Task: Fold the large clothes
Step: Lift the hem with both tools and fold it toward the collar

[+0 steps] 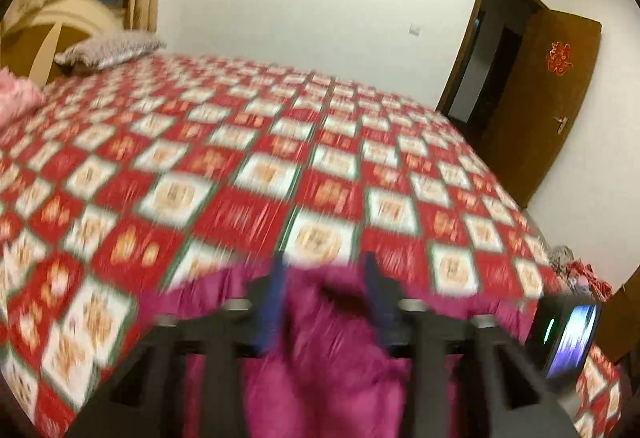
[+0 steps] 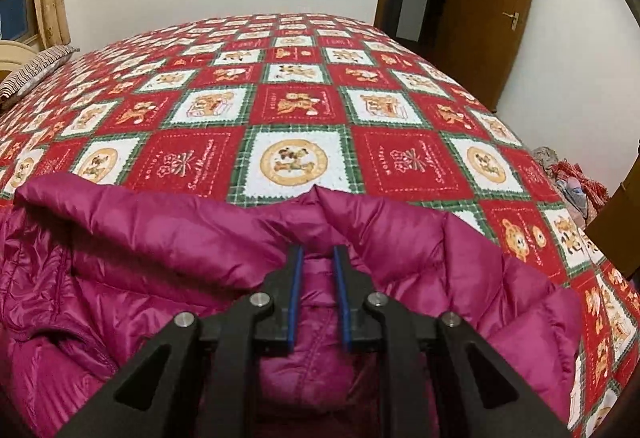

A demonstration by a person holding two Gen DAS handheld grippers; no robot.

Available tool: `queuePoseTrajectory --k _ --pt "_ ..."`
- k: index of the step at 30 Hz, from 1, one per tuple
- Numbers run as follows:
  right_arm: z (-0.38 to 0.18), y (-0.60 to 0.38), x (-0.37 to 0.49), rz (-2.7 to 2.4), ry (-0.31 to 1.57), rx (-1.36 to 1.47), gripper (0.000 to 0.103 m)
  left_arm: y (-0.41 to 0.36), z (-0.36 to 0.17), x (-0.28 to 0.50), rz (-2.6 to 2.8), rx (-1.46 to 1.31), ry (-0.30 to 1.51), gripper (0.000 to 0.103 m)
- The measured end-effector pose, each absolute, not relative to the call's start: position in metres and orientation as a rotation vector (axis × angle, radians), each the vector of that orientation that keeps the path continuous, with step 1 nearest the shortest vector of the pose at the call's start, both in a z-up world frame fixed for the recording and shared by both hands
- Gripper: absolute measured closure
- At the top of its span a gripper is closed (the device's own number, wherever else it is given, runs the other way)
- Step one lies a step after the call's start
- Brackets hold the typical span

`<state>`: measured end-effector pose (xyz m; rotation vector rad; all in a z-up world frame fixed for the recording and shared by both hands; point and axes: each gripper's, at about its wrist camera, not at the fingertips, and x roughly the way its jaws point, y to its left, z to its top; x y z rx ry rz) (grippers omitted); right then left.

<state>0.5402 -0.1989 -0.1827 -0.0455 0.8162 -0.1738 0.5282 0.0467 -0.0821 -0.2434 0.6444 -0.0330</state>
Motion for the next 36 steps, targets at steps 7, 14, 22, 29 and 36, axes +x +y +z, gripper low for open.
queuePoseTrajectory --k 7,14,22,29,36 --pt "-0.181 -0.2 0.535 -0.177 0.788 -0.039 0.083 -0.002 -0.114 0.59 0.044 -0.005 0.762 0.025" --pt "-0.18 -0.202 0.533 -0.16 0.773 -0.011 0.083 0.031 -0.19 0.572 0.086 -0.111 0.888 0.023" --pt "-0.183 -0.199 0.537 -0.173 0.798 -0.037 0.083 0.019 -0.195 0.576 0.115 -0.026 0.883 0.02" --pt "-0.189 -0.194 0.543 -0.185 0.834 -0.077 0.083 0.014 -0.198 0.581 0.123 -0.004 0.881 0.019" --pt "-0.19 -0.193 0.545 -0.191 0.831 -0.083 0.083 0.013 -0.198 0.583 0.119 -0.012 0.881 0.018"
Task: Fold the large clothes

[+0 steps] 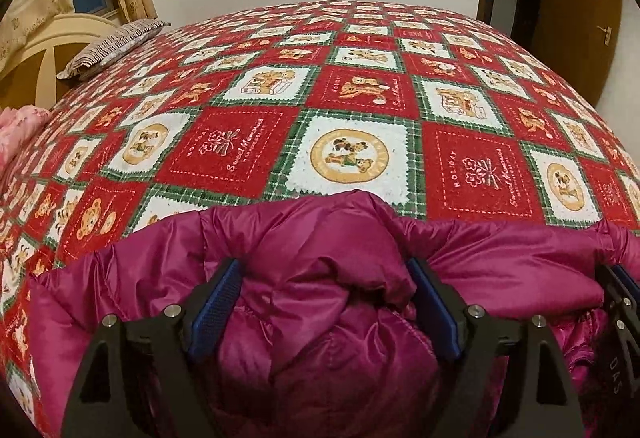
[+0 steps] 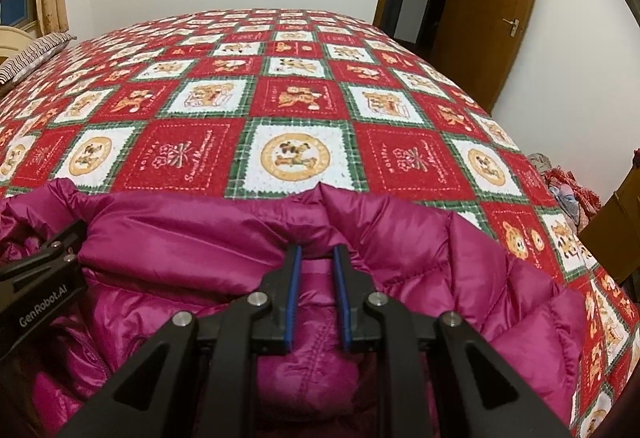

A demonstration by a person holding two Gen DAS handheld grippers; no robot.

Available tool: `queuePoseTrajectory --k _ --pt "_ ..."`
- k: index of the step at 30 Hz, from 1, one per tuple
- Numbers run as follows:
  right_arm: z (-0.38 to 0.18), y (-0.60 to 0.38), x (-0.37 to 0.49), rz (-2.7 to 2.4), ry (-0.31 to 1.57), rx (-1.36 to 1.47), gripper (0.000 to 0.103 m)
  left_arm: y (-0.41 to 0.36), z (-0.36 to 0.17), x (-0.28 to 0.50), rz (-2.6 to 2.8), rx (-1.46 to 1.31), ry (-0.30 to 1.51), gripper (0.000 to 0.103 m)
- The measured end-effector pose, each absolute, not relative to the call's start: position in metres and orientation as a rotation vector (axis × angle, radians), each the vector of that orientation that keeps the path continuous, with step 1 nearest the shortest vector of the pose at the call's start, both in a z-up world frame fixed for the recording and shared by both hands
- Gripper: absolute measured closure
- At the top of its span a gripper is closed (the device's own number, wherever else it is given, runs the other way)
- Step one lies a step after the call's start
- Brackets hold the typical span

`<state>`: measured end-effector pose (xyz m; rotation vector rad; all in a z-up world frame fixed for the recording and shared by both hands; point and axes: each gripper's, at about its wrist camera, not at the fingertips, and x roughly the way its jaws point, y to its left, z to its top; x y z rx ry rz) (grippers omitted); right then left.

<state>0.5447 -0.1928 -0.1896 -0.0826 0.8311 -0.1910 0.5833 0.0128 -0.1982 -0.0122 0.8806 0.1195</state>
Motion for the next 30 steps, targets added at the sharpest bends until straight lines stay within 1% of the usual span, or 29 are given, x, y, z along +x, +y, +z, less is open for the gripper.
queuePoseTrajectory --k 5,7,12,14,15,16,17,18,24,30 --pt "-0.19 -0.191 0.546 -0.203 0.824 -0.096 0.083 0.021 -0.193 0.579 0.076 -0.071 0.886 0.019" --pt "-0.19 -0.191 0.546 -0.204 0.825 -0.096 0.083 0.029 -0.182 0.569 0.001 -0.121 0.894 0.019" --pt "-0.187 -0.192 0.545 -0.203 0.838 -0.093 0.083 0.045 -0.145 0.516 -0.113 -0.158 0.844 0.019" --pt "-0.179 -0.193 0.535 -0.198 0.85 -0.081 0.08 0.052 -0.13 0.494 -0.153 -0.118 0.817 0.019" --pt "-0.172 -0.194 0.525 -0.196 0.841 -0.065 0.072 0.055 -0.126 0.487 -0.163 -0.104 0.807 0.019" --pt "-0.167 -0.195 0.517 -0.196 0.83 -0.052 0.053 0.059 -0.119 0.474 -0.175 -0.089 0.79 0.019" --pt "-0.158 -0.195 0.499 -0.18 0.807 -0.025 0.04 0.065 -0.113 0.46 -0.188 -0.082 0.777 0.019" --pt "-0.153 -0.195 0.489 -0.165 0.791 -0.015 0.024 0.067 -0.11 0.454 -0.199 -0.083 0.773 0.019" --pt "-0.112 -0.182 0.392 -0.12 0.715 -0.125 0.023 0.091 -0.09 0.383 -0.295 -0.057 0.759 0.019" --pt "-0.088 -0.211 0.28 -0.069 0.704 -0.096 0.023 0.122 -0.094 0.303 -0.337 0.038 0.742 0.019"
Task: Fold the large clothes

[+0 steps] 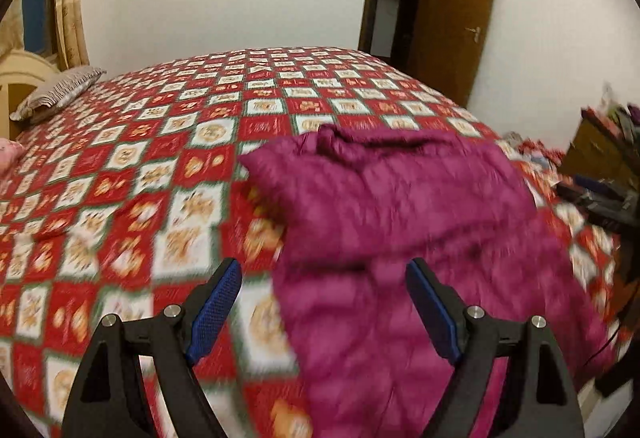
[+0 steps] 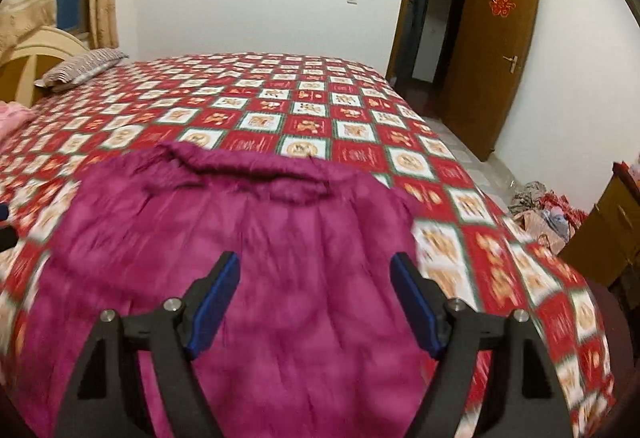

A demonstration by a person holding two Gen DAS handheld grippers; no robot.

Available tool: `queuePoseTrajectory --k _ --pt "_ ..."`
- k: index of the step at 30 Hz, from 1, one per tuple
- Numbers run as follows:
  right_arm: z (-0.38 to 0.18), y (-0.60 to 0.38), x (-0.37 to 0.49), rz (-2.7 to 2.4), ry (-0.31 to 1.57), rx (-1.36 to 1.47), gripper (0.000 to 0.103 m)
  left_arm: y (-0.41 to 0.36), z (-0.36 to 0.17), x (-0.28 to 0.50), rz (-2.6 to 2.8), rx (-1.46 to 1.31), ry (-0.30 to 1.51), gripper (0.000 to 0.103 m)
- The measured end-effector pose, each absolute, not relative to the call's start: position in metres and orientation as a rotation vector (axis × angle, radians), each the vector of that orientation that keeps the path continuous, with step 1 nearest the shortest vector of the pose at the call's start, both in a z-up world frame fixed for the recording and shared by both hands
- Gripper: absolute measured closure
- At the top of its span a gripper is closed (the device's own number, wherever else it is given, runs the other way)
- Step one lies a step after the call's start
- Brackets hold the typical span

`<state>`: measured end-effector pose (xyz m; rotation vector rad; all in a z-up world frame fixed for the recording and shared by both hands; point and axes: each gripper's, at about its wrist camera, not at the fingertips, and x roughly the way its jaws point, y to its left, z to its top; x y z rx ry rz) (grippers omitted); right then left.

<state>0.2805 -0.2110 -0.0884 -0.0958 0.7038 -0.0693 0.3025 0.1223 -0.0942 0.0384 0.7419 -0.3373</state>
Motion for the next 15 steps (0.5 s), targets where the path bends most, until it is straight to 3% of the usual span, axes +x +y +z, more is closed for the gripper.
queuePoseTrajectory --k 7,15 --pt "-0.103 -0.267 0.168 -0.124 0.763 -0.019 0.014 0.144 -0.132 0.227 -0.41 -0.003 0.823 0.019" --pt "-0.166 -0.29 0.127 -0.152 0.96 0.088 0.014 0.143 -0.176 0.193 -0.462 -0.14 0.968 0.019"
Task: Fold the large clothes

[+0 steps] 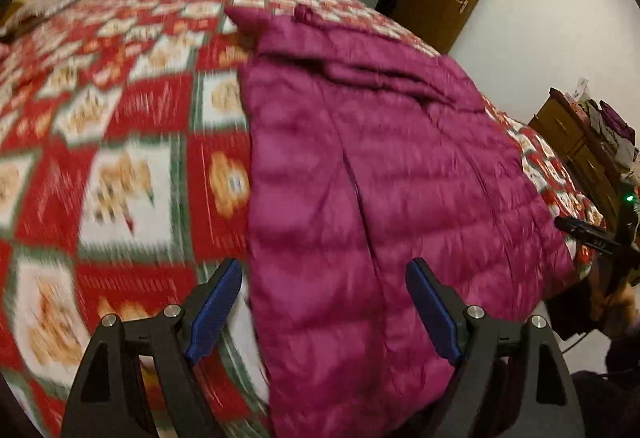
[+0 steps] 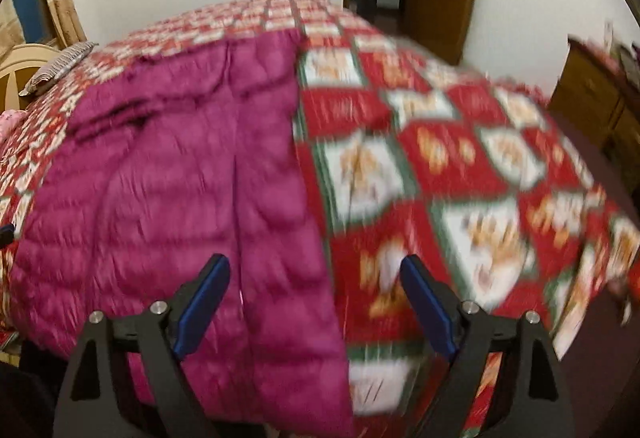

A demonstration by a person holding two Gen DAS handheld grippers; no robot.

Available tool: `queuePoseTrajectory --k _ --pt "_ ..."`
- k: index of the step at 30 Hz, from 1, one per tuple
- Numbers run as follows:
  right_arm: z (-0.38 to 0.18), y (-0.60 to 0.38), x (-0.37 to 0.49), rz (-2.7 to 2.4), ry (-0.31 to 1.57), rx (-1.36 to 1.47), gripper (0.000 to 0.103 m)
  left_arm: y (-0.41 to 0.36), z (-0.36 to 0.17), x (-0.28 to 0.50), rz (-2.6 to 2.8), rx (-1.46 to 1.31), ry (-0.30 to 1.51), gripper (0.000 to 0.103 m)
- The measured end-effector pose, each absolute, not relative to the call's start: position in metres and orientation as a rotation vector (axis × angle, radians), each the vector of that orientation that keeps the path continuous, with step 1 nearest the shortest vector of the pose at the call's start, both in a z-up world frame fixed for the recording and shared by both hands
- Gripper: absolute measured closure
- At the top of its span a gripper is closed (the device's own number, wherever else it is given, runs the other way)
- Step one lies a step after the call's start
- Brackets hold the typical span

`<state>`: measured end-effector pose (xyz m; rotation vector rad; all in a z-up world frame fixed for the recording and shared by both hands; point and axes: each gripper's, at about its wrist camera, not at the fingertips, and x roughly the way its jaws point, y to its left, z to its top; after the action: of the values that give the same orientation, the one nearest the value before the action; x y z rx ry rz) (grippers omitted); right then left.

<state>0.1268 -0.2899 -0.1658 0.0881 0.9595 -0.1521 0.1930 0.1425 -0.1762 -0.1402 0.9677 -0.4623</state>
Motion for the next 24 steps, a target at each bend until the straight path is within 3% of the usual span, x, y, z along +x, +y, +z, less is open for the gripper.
queuePoseTrajectory --k 9,14,16,18,20,21,22,23,24 --pt "-0.196 -0.264 0.114 -0.029 1.07 0.023 0.018 0.144 -0.193 0.158 -0.533 -0.214 1.023 0.019" --pt "-0.215 -0.252 0.11 -0.009 1.129 -0.047 0.046 0.144 -0.196 0.152 -0.577 -0.223 1.037 0.019" --pt "-0.215 -0.253 0.108 0.012 1.125 -0.016 0.067 0.147 -0.199 0.148 -0.602 -0.244 1.055 0.019" --pt "-0.213 -0.254 0.105 0.029 1.112 0.023 0.078 0.151 -0.202 0.145 -0.604 -0.265 1.049 0.02" --pt "-0.21 -0.259 0.103 0.043 1.096 0.074 0.083 0.152 -0.202 0.144 -0.594 -0.279 1.039 0.028" --pt "-0.208 -0.261 0.101 0.045 1.09 0.093 0.084 0.153 -0.203 0.144 -0.589 -0.282 1.042 0.044" --pt "-0.206 -0.264 0.099 0.051 1.082 0.132 0.086 0.153 -0.203 0.144 -0.588 -0.283 1.048 0.071" --pt "-0.204 -0.267 0.098 0.062 1.072 0.169 0.086 0.154 -0.205 0.145 -0.596 -0.292 1.06 0.086" --pt "-0.2 -0.27 0.097 0.076 1.056 0.207 0.087 0.154 -0.209 0.146 -0.611 -0.319 1.081 0.094"
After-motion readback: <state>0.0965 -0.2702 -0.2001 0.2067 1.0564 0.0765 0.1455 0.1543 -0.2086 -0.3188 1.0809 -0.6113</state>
